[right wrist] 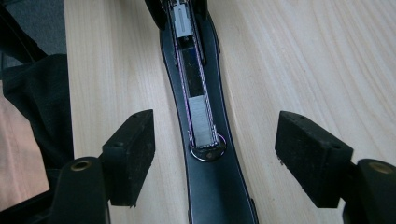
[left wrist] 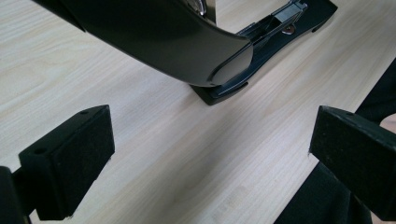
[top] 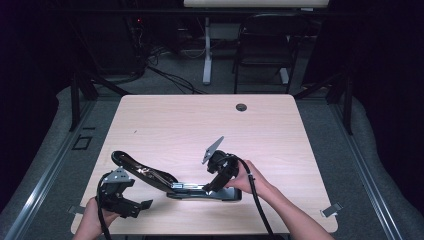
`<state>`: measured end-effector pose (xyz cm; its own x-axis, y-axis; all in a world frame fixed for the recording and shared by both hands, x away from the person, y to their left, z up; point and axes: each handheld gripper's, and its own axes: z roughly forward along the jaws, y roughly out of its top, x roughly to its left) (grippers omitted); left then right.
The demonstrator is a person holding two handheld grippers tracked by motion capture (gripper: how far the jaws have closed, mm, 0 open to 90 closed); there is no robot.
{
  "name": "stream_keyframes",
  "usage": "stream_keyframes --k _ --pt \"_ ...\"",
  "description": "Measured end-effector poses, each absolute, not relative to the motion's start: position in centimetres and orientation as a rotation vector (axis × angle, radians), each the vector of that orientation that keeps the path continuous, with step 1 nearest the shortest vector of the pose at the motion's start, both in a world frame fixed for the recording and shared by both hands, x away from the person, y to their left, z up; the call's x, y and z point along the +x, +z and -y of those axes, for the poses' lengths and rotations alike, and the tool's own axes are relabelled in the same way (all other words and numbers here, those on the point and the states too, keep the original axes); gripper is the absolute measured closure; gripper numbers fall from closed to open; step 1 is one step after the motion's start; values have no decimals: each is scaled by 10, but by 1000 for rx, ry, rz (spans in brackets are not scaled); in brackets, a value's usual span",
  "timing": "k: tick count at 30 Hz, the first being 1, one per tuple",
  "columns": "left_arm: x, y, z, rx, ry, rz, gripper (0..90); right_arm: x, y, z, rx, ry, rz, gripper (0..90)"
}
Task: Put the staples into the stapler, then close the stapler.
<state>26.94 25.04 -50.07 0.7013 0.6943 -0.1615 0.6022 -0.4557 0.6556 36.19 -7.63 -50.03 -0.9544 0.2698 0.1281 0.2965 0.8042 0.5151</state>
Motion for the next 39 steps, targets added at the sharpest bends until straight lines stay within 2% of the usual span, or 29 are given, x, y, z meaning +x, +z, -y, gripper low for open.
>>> stream_keyframes --k 7,23,27,33,39 --pt "269 -500 -253 2186 166 -995 0 358 -494 92 -500 -869 2962 191" --pt "270 -499 -257 2233 206 -1051 7 359 -488 108 -562 -886 2991 190" --pt "270 -500 -259 2235 231 -1087 78 361 -489 112 -607 -910 2978 205" --pt "273 -503 -264 2245 269 -1173 268 361 -489 112 -607 -913 2991 220" --pt "277 -502 -270 2200 299 -1283 438 357 -490 113 -609 -914 3023 273"
